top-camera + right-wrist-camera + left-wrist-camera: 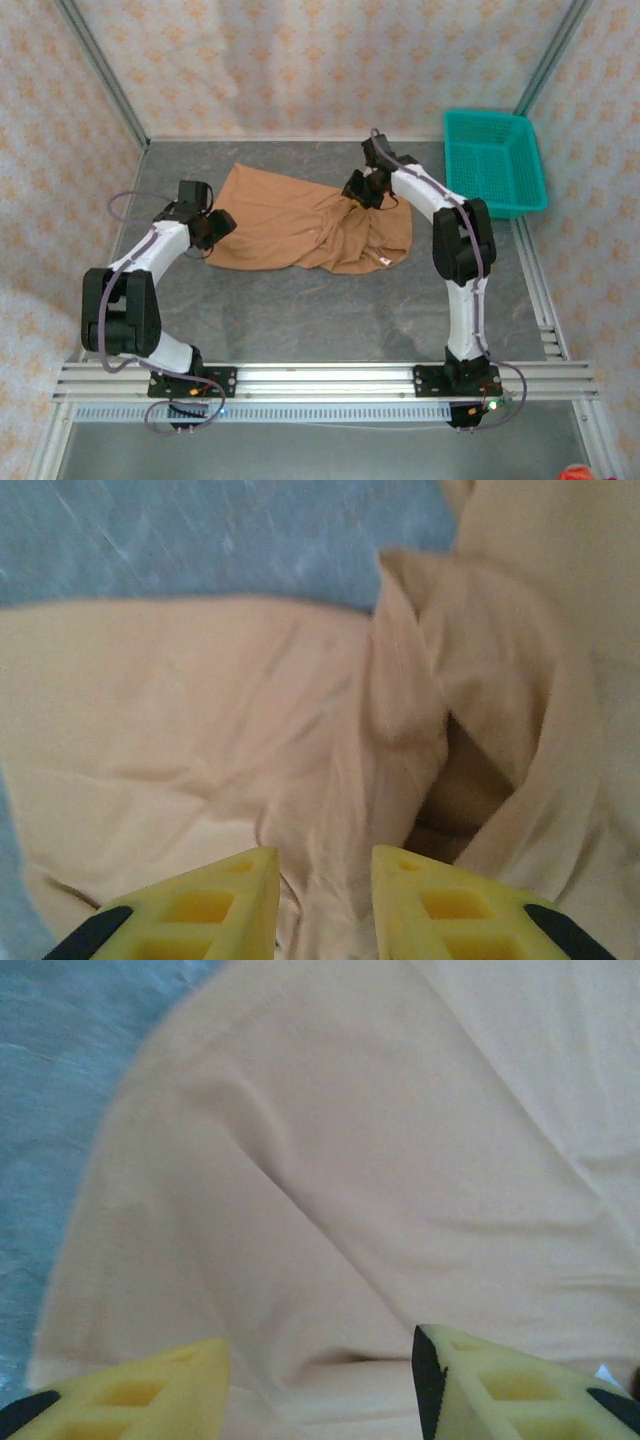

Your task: Fold the inside-out t-shirt

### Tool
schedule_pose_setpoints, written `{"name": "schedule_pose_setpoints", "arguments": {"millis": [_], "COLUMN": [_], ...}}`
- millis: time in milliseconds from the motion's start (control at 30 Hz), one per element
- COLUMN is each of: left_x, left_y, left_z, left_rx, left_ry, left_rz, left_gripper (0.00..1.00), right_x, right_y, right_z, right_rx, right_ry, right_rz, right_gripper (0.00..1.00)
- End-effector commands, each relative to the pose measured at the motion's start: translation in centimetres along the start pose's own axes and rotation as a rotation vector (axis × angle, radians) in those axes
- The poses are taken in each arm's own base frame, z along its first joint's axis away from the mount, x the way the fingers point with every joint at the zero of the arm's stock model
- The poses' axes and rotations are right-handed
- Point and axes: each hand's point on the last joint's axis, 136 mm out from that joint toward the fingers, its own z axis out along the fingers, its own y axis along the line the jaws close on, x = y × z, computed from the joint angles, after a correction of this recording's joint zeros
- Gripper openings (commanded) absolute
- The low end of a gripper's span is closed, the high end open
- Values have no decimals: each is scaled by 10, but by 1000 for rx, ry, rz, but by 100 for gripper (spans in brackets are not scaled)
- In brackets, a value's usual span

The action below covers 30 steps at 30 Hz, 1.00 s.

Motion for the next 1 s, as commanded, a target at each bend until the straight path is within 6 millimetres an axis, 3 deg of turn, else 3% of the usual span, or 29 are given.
{"name": "schedule_pose_setpoints", "arguments": {"millis": [0, 133, 400, 467, 567, 600, 633, 667, 767, 967], "left_x": [1, 3, 1, 1, 1, 1, 0, -1, -8, -37], "left_y": [29, 40, 51, 52, 55, 55, 56, 55, 52, 38], "left_z": [0, 6, 21, 26, 35, 39, 41, 44, 47, 20], "left_rx": [-98, -122, -141, -146, -156, -158, -158, -155, -152, -132], "left_ry": [5, 25, 38, 39, 49, 51, 54, 57, 56, -14], "left_rz": [-41, -54, -79, -79, -82, -83, -86, -87, -88, -81], "left_gripper": [53, 53, 54, 54, 54, 53, 50, 41, 2, 0], "right_x": [-1, 1, 4, 3, 3, 3, 3, 3, 1, -1], "right_y": [-9, -9, 3, 7, 15, 18, 22, 23, 34, 54], "right_z": [-10, 0, 24, 26, 22, 17, 9, 1, -38, -142], "right_rx": [50, 37, -14, -27, -46, -48, -50, -47, -36, -70], "right_ry": [-33, -14, 24, 26, 32, 31, 28, 23, -6, -93], "right_rz": [-56, -48, -9, -1, -1, -6, -17, -28, -80, -167], "right_gripper": [34, 38, 36, 29, 6, 0, 0, 0, 0, 0]}}
